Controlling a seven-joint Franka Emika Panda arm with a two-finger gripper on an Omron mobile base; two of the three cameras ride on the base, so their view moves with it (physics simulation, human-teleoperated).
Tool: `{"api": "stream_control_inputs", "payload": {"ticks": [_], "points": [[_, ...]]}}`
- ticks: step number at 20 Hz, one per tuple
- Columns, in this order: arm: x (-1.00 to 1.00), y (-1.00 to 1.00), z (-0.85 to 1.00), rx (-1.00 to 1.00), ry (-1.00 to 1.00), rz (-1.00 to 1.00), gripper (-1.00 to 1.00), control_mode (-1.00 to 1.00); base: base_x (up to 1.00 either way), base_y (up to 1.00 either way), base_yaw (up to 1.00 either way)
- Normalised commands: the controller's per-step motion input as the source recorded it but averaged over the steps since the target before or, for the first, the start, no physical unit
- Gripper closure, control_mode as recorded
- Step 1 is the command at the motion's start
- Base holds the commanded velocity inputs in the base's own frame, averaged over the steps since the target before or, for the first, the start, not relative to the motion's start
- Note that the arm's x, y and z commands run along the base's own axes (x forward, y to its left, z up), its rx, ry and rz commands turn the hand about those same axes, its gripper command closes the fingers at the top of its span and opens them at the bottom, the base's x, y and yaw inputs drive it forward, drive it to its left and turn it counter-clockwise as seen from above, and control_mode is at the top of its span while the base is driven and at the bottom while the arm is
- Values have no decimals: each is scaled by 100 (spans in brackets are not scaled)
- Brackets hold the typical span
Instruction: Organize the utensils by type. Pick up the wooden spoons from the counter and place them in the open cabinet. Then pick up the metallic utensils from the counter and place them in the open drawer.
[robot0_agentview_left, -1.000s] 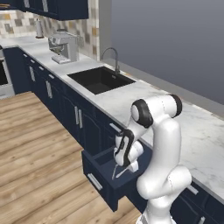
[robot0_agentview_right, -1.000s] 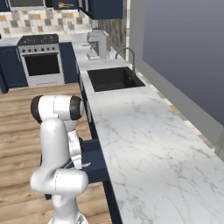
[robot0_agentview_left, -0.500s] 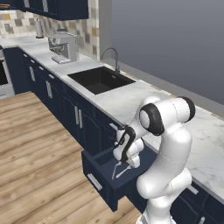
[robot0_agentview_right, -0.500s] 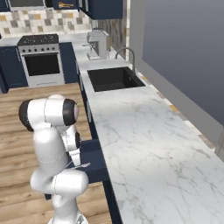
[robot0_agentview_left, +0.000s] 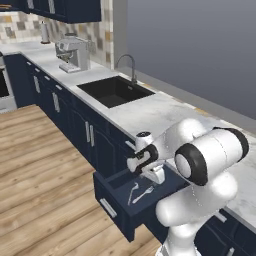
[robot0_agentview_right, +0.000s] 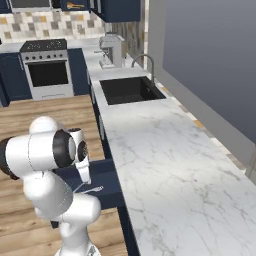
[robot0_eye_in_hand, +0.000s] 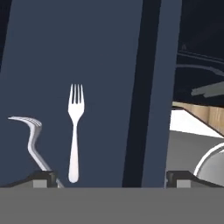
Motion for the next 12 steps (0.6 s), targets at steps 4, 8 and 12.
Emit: {"api": "stream_control_inputs", "payload": {"ticks": [4,8,12], "points": [[-37,-5,75,0,3,24,-100,-100,0,0,0],[-51,-4,74,0,0,27,-100,-100,0,0,0],[-58,-3,73,0,-2,28,-100,-100,0,0,0]]}}
